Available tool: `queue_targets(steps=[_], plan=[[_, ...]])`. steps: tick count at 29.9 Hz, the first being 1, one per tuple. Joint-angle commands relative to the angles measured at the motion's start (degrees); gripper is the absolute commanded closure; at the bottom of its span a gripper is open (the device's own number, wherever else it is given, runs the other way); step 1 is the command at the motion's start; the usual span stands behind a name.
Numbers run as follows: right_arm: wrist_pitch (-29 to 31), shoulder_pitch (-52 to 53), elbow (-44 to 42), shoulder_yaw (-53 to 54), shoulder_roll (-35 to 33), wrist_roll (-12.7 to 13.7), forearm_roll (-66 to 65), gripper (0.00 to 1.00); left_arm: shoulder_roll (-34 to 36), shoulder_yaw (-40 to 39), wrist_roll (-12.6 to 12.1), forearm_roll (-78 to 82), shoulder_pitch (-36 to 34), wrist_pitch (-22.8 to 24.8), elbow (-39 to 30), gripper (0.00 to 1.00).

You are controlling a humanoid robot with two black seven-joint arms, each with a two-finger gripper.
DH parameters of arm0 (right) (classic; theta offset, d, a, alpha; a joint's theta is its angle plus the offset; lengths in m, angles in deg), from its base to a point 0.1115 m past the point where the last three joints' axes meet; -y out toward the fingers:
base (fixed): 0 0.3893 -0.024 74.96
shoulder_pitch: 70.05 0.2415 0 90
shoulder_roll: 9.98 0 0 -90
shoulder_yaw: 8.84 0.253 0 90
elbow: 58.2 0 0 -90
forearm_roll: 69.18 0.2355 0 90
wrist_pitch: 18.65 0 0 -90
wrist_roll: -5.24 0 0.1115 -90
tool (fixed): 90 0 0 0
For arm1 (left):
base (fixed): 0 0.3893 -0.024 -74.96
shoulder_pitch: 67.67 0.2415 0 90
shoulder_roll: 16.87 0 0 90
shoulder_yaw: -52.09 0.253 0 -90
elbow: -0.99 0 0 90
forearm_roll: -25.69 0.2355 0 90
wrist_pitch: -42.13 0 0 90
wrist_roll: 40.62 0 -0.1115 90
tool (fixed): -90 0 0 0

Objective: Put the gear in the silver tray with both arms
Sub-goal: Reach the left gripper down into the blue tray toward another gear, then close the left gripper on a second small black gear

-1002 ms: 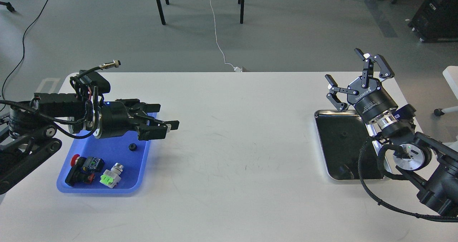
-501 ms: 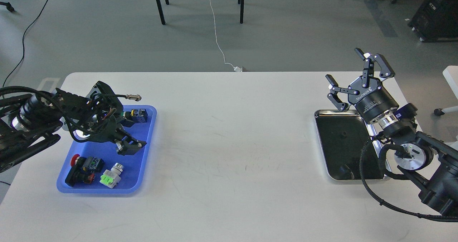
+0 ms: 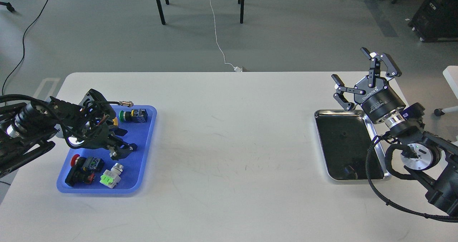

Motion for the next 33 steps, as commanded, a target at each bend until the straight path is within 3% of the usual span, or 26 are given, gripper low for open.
queue_targets(steps=[1,33], plan=[[0.0,0.0,0.0,0.1,0.0,0.0,0.0,0.01,-0.1,0.0,0.0,0.0,0.1,0.0,0.1,0.5],[0.0,-0.3,0.0,-0.1,-0.2,0.0,-0.1,0.01,-1.0,0.0,0.0,0.0,0.9,0.0,1.2,0.51]])
